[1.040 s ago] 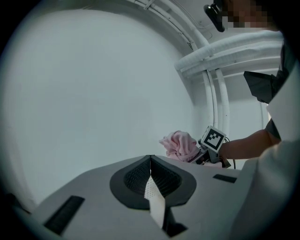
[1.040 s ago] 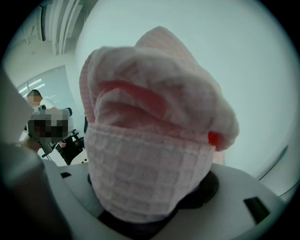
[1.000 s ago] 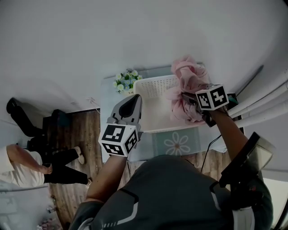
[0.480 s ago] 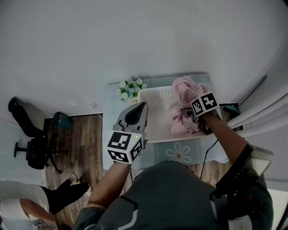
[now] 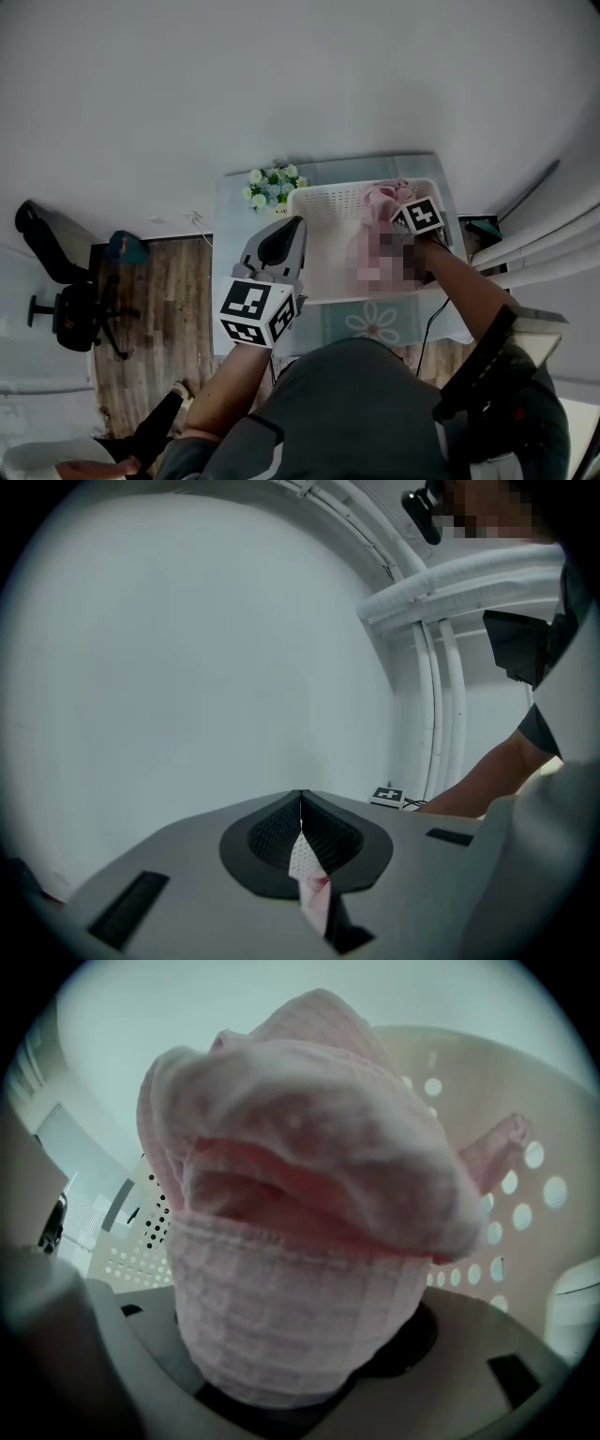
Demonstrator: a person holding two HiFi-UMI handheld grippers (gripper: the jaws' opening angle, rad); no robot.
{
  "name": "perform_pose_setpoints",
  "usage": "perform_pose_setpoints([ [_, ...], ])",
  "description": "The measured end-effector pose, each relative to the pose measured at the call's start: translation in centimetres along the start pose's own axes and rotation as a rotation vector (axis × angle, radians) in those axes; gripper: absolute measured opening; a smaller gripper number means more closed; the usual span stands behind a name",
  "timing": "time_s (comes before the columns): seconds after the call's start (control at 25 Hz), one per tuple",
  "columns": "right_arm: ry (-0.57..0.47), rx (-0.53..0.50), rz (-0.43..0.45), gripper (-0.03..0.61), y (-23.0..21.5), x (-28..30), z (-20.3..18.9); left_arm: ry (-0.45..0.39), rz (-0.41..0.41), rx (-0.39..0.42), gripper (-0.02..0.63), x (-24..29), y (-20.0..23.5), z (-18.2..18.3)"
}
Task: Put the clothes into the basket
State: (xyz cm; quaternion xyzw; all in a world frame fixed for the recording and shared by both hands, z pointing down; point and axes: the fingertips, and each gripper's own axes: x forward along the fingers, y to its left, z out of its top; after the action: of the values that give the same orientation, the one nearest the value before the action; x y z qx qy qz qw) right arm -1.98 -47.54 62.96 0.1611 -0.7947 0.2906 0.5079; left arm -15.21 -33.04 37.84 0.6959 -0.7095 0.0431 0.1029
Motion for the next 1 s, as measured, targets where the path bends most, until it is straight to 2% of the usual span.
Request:
perform_pose_setpoints([
  [0.36,0.109,0.110,0.004,0.327,-1.9,4.3,-2.1,0.008,0.022,-0.013,0.011,0.1,0.6,-0.2],
  [0.56,0.145,0.108,-0.043,0.327,-2.5,6.4,-3.3,0.033,0.049,-0.030,0.011,-0.3,1.0,-0.9],
  [1.0,0.143,0.101,-0.064,0.342,-3.1,7.3,-3.3,0.047,0.064,-0.048,0.011,-0.8,1.0,-1.7],
])
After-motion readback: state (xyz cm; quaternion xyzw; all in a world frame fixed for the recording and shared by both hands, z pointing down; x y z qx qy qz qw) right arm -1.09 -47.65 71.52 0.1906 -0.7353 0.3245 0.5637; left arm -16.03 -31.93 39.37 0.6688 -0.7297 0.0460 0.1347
